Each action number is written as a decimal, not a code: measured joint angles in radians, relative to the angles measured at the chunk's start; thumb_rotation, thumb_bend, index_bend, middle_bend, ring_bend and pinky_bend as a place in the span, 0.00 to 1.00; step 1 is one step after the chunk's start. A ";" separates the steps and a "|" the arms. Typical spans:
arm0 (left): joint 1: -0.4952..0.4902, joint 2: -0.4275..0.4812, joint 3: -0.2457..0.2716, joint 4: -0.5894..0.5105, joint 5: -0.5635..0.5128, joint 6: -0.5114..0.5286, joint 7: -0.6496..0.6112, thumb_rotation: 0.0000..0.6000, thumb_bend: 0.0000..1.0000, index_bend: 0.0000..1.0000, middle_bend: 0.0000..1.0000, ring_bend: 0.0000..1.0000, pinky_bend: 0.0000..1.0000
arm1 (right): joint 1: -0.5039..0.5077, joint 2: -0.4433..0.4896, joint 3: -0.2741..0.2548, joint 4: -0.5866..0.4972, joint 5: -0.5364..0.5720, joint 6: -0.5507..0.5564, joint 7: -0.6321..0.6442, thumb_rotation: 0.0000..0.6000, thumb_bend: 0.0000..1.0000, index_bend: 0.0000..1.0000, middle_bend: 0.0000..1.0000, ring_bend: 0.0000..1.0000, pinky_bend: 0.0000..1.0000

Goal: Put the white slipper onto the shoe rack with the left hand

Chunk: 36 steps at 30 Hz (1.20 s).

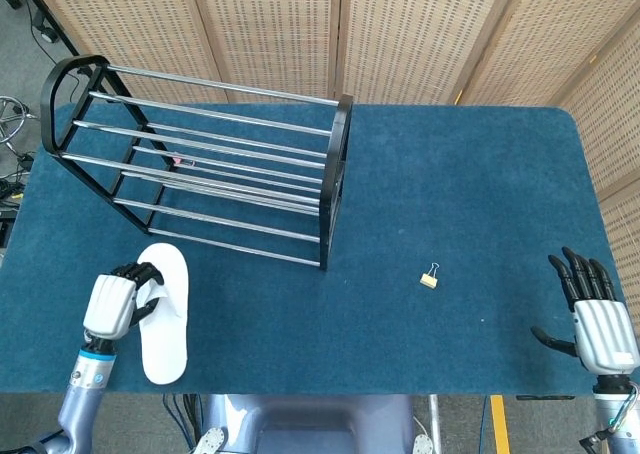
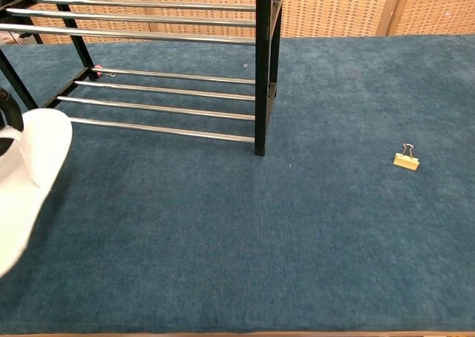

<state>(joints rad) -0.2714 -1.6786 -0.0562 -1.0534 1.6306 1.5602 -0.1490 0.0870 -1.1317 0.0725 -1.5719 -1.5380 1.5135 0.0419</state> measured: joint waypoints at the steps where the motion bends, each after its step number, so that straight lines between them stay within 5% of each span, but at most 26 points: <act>1: -0.005 0.008 0.000 0.003 0.009 0.003 -0.011 1.00 0.61 0.72 0.57 0.50 0.61 | 0.000 0.000 0.000 0.000 0.001 -0.001 0.000 1.00 0.00 0.00 0.00 0.00 0.00; 16: -0.129 0.092 0.013 0.061 0.134 0.011 -0.043 1.00 0.61 0.73 0.57 0.50 0.61 | 0.000 0.003 0.004 0.000 0.013 -0.006 0.007 1.00 0.00 0.00 0.00 0.00 0.00; 36: -0.281 0.019 0.005 0.240 0.126 -0.127 -0.069 1.00 0.59 0.73 0.57 0.50 0.61 | 0.005 -0.001 0.011 0.012 0.037 -0.025 0.006 1.00 0.00 0.00 0.00 0.00 0.00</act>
<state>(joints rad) -0.5526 -1.6595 -0.0514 -0.8132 1.7565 1.4329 -0.2185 0.0920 -1.1326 0.0832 -1.5597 -1.5008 1.4886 0.0481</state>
